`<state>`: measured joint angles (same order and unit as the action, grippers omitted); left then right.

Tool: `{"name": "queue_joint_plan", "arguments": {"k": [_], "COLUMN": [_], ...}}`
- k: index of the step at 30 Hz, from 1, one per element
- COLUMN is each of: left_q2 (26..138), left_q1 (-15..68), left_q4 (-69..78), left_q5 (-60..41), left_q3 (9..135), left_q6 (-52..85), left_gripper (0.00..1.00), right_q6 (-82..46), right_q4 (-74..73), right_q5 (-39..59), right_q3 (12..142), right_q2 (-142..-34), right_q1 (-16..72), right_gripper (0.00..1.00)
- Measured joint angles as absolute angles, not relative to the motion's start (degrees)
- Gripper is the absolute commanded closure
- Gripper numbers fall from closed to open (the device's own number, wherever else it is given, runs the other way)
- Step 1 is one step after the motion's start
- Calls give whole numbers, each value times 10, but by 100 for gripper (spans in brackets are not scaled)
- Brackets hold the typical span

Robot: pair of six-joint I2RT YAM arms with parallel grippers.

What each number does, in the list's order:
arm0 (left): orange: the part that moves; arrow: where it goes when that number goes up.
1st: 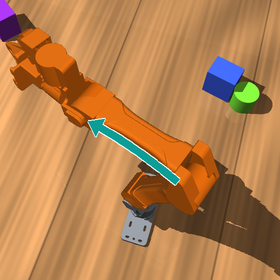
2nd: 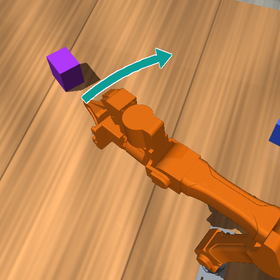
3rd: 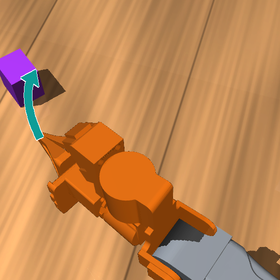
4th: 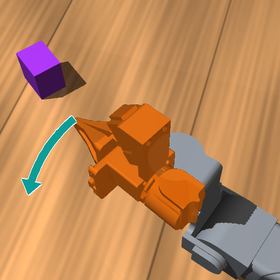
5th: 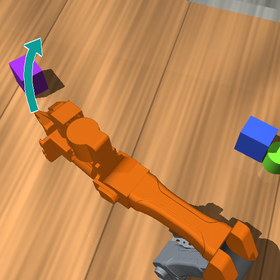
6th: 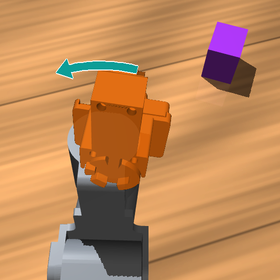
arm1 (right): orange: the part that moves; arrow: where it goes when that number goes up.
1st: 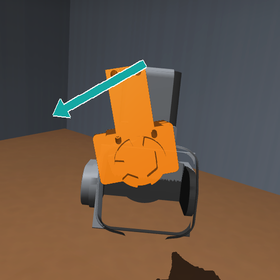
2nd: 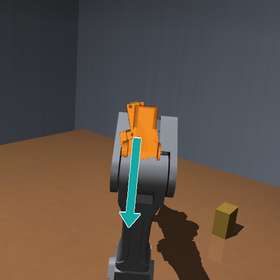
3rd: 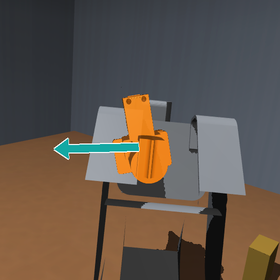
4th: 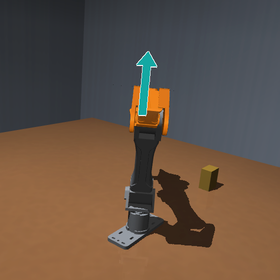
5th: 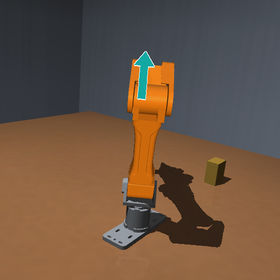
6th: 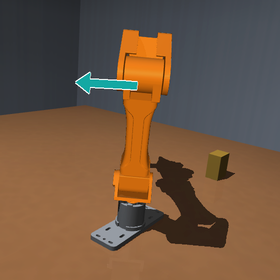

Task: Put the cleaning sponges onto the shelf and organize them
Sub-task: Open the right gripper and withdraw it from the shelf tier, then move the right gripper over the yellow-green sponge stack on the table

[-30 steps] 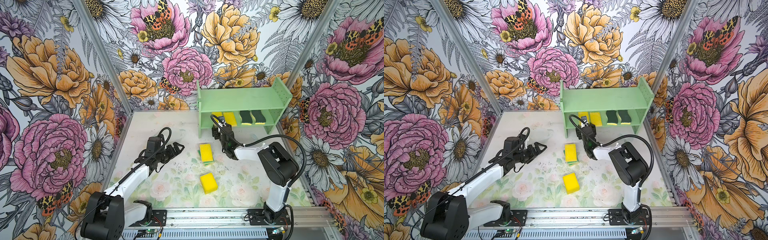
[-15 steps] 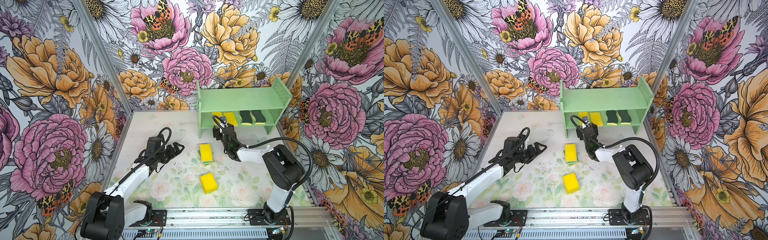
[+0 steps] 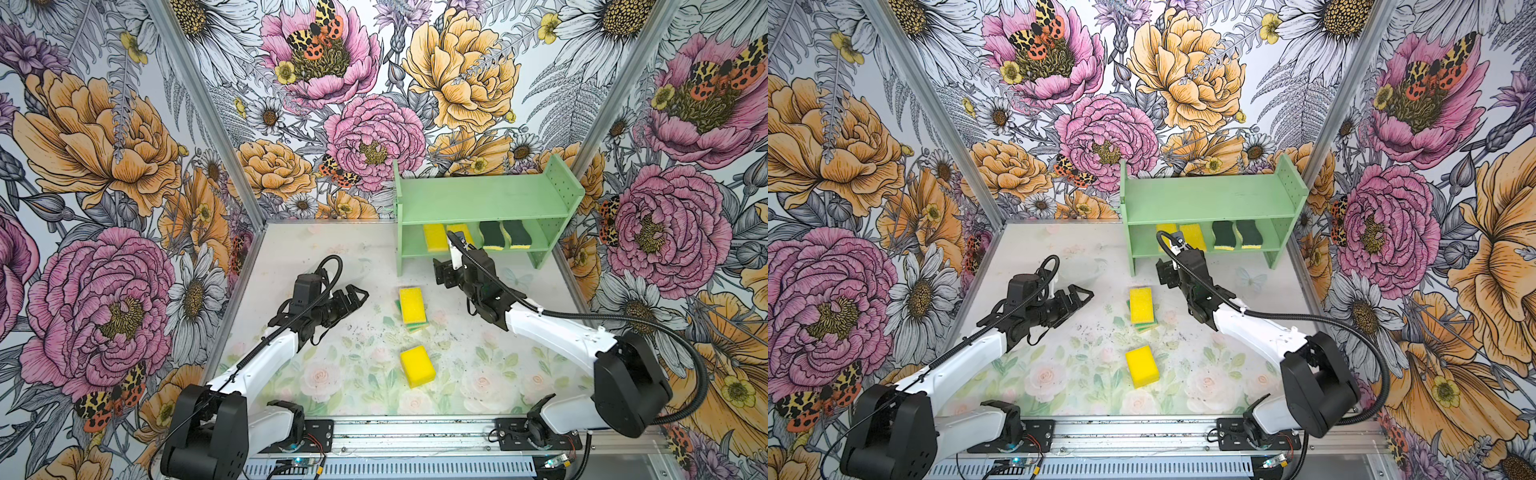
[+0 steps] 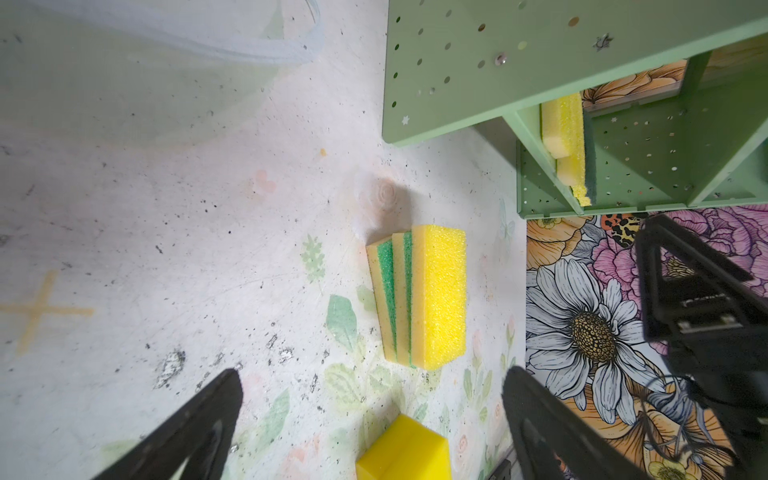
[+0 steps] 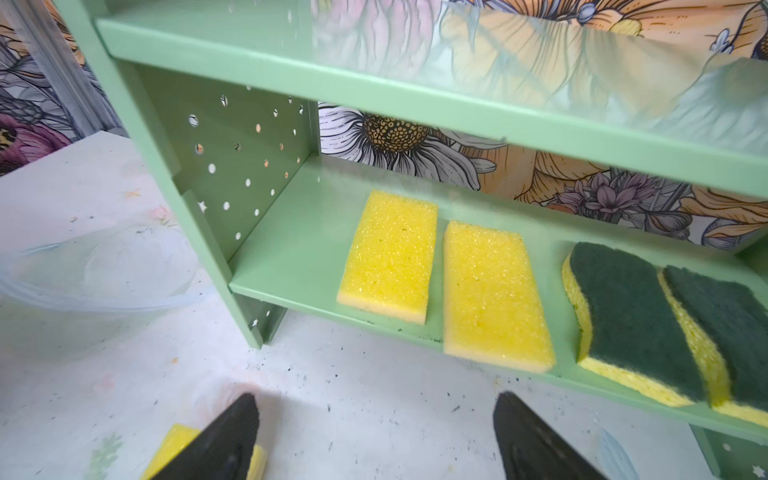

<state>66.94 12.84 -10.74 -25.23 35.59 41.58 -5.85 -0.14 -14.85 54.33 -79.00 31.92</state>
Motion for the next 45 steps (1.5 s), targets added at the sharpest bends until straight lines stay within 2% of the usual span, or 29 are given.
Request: {"name": "queue_joint_plan", "arguments": {"k": [4, 9, 13, 19, 25, 26, 28, 45], "left_q2": [668, 668, 668, 657, 629, 624, 616, 651], "left_q1": [128, 129, 130, 142, 170, 175, 181, 183], "left_q4": [-109, -110, -111, -121, -134, -136, -136, -166], "left_q5": [-251, -251, -251, -248, -222, -216, -206, -210], "left_q3": [360, 369, 377, 379, 388, 388, 387, 391], "left_q6": [416, 416, 418, 432, 436, 436, 436, 434], "left_gripper": [1, 1, 1, 1, 1, 1, 1, 1], "right_q6": [-90, -146, -203, -284, -311, -313, -316, -381], "right_q4": [106, 170, 189, 201, 209, 211, 213, 215], "right_q5": [-120, -95, -70, -51, -44, -43, -43, -125], "right_q3": [571, 573, 573, 562, 546, 544, 540, 511], "right_q2": [-713, -625, -597, -619, -677, -686, -700, -733], "right_q1": [319, 319, 319, 325, 351, 356, 366, 438], "right_gripper": [1, 1, 3, 3, 4, 1, 0, 0]}}
